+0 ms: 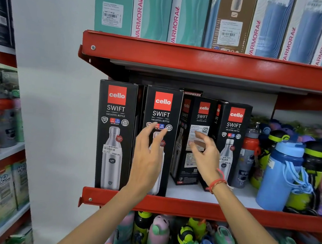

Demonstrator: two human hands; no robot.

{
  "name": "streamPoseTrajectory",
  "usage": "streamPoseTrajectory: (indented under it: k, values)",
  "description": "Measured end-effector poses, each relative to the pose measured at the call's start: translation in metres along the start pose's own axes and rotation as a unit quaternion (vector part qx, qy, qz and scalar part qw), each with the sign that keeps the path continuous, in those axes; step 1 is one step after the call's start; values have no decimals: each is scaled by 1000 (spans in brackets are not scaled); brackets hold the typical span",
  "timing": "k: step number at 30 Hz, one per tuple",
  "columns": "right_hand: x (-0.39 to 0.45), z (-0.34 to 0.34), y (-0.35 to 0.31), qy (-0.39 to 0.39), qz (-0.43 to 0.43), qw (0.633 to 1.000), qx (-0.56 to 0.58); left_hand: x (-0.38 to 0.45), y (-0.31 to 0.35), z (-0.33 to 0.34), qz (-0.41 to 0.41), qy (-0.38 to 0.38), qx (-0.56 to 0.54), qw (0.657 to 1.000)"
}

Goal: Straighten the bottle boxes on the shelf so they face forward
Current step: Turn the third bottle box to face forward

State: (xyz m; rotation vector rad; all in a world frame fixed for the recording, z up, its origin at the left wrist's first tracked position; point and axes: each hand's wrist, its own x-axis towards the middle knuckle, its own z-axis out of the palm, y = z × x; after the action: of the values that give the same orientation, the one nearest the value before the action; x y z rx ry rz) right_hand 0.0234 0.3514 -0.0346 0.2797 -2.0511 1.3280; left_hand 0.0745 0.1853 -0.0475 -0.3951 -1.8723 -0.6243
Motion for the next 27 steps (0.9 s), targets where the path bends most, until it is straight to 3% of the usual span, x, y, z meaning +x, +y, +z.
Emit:
streamPoseTrajectory:
  k: [4, 9, 15, 22, 27]
  values:
    - [6, 7, 15, 19, 67, 989, -133, -6, 10, 17, 47, -111, -100, 988]
    - [9, 29, 23, -43, 127, 970, -201, -13, 21, 40, -42, -142, -188, 971]
    - [11, 34, 25, -1, 129, 980, -154, -10, 30, 53, -123, -162, -206, 957]
    - [8, -18, 35, -110, 63, 992, -26, -5, 48, 63, -194, -199, -250, 927]
    - [8, -61, 29, -211, 46, 971, 101, -5, 52, 69, -264, -198, -309, 892]
